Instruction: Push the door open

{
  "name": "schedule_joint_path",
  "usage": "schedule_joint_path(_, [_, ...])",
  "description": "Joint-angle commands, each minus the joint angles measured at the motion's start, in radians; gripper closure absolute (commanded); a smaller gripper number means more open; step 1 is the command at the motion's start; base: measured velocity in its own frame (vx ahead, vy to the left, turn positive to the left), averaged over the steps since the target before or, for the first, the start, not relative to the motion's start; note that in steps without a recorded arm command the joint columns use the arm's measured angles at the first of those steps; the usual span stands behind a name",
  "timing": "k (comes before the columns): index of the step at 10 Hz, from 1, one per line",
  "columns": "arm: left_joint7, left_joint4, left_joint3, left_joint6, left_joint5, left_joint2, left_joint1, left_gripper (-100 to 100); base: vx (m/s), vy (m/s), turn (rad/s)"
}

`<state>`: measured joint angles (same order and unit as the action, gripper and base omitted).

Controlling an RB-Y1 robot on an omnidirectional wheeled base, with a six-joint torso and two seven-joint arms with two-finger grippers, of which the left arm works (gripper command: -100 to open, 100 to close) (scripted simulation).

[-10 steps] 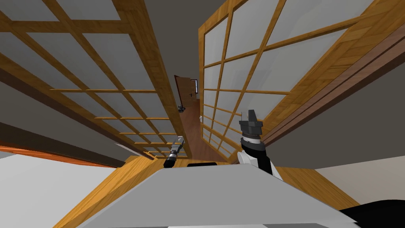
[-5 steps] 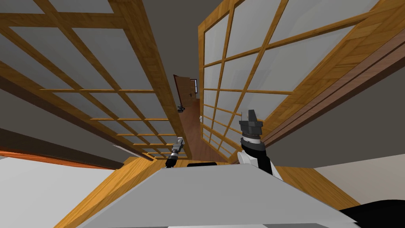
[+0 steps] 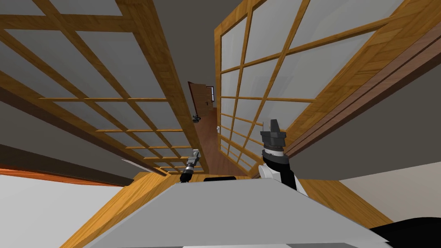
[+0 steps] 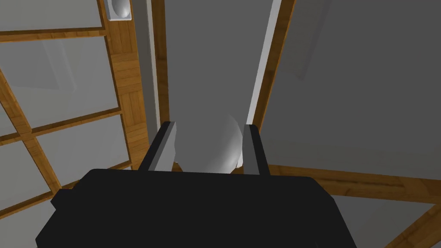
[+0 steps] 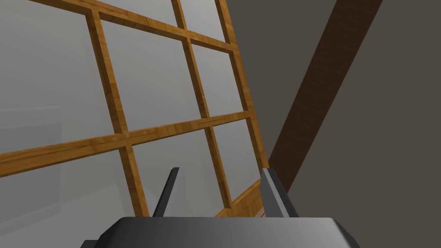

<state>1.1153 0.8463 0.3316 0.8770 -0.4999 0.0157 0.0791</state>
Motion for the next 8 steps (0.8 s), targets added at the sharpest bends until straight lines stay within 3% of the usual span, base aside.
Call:
schedule_joint_path(1, [-0.034,0.009,0.001,0.002,0.019,0.003,-0.002,100,0.006,0.029,-0.048])
schedule_joint_path(8, [-0.175,-0.002,-0.003,0.015,0.102,0.019,-0.014,100,0.009,0.025,-0.057])
